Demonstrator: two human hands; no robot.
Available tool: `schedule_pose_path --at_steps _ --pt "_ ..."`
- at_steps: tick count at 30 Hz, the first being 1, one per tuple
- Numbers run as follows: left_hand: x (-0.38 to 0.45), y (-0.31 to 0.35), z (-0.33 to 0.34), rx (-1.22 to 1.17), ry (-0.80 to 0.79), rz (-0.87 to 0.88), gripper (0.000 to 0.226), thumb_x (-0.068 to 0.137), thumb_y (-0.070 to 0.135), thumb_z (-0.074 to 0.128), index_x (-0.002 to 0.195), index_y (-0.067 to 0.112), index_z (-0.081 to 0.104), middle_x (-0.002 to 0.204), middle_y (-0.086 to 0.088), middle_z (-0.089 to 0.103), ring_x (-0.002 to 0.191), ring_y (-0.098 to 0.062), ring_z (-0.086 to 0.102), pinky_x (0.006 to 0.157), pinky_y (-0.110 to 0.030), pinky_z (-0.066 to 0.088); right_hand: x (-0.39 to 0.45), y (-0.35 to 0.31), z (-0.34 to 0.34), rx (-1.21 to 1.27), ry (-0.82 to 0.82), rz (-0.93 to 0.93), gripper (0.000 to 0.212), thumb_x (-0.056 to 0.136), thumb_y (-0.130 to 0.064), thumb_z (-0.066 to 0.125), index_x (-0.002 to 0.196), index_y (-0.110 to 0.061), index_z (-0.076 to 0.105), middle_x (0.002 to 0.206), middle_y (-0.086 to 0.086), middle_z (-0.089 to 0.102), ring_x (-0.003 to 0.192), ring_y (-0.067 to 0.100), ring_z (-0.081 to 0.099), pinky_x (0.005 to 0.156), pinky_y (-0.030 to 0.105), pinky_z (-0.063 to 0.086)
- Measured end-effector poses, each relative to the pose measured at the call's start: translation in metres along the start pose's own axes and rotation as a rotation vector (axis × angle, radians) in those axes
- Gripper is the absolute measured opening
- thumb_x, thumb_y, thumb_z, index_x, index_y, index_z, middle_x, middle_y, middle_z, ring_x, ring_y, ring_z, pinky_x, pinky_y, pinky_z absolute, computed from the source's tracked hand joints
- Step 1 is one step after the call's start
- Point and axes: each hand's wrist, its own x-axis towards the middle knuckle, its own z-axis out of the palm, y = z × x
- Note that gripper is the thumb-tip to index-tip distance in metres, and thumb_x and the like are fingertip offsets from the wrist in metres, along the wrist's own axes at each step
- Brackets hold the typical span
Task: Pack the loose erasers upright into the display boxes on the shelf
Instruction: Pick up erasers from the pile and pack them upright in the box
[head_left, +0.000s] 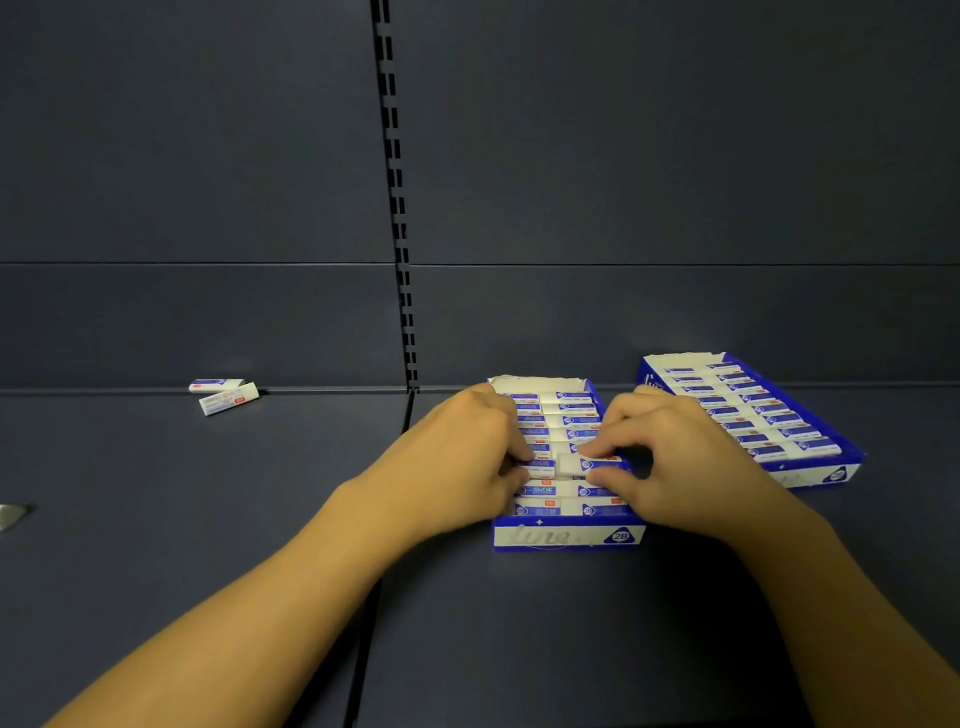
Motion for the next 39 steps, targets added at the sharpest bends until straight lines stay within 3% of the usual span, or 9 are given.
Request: schedule_pose_path --at_steps 5,13,18,24,31,35,39 --pt "0.000 0.000 0.000 0.002 -0.004 -0.016 0.035 0.094 0.038 0.065 0.124 0.022 0.071 0.115 0.009 0.063 0.117 -0.004 0.047 0.099 -0.024 0.045 0.001 -0.001 -0.002 -0.037 -0.038 -0.022 0.037 0.090 -0.046 0.067 0.125 -0.035 0.067 0.108 -0.027 0.044 0.107 -0.004 0.037 0.095 0.021 0.043" --pt "0.001 0.001 0.001 -0.005 0.006 -0.002 0.033 0.094 0.037 0.065 0.123 0.021 0.072 0.113 0.008 0.062 0.114 -0.004 0.046 0.094 -0.019 0.042 0.008 -0.003 -0.003 -0.052 -0.097 -0.031 0.030 0.092 -0.041 0.066 0.121 -0.032 0.071 0.104 -0.025 0.044 0.104 -0.003 0.037 0.092 0.021 0.043" --pt "0.001 0.001 0.002 0.011 0.014 -0.019 0.033 0.092 0.039 0.067 0.121 0.023 0.072 0.118 0.009 0.065 0.116 -0.006 0.048 0.096 -0.023 0.046 0.008 -0.004 -0.004 -0.061 -0.108 -0.009 0.038 0.093 -0.041 0.066 0.129 -0.033 0.065 0.116 -0.018 0.054 0.108 -0.002 0.037 0.096 0.021 0.042" --pt "0.003 0.002 0.001 0.022 0.026 -0.040 0.025 0.090 0.038 0.070 0.109 0.022 0.068 0.109 0.008 0.066 0.105 -0.006 0.050 0.087 -0.025 0.050 0.004 -0.006 -0.002 0.064 -0.002 0.057 0.027 0.083 -0.038 0.078 0.105 -0.035 0.062 0.088 -0.019 0.058 0.093 -0.001 0.051 0.076 0.011 0.037" --pt "-0.003 -0.002 -0.011 -0.038 0.043 -0.085 0.031 0.087 0.047 0.072 0.110 0.027 0.070 0.109 0.010 0.057 0.104 -0.006 0.045 0.090 -0.023 0.043 -0.007 -0.004 -0.010 0.129 0.103 0.002 0.028 0.084 -0.038 0.077 0.109 -0.031 0.068 0.102 -0.019 0.059 0.090 -0.004 0.052 0.071 0.009 0.037" --pt "-0.011 -0.011 -0.033 0.024 0.151 -0.138 0.023 0.089 0.034 0.068 0.110 0.024 0.071 0.103 0.006 0.062 0.097 -0.011 0.048 0.084 -0.024 0.038 -0.007 0.001 -0.034 0.237 0.355 0.008 0.017 0.086 -0.019 0.076 0.103 -0.023 0.073 0.087 -0.015 0.065 0.072 0.006 0.055 0.064 0.007 0.038" --pt "-0.024 -0.023 -0.057 0.171 0.196 -0.322 0.019 0.088 0.024 0.059 0.102 0.024 0.072 0.098 0.003 0.066 0.097 -0.021 0.058 0.081 -0.035 0.051 0.010 -0.003 -0.053 0.271 0.386 0.051 0.017 0.088 -0.014 0.069 0.104 -0.019 0.071 0.078 -0.012 0.067 0.062 0.001 0.054 0.062 0.004 0.037"
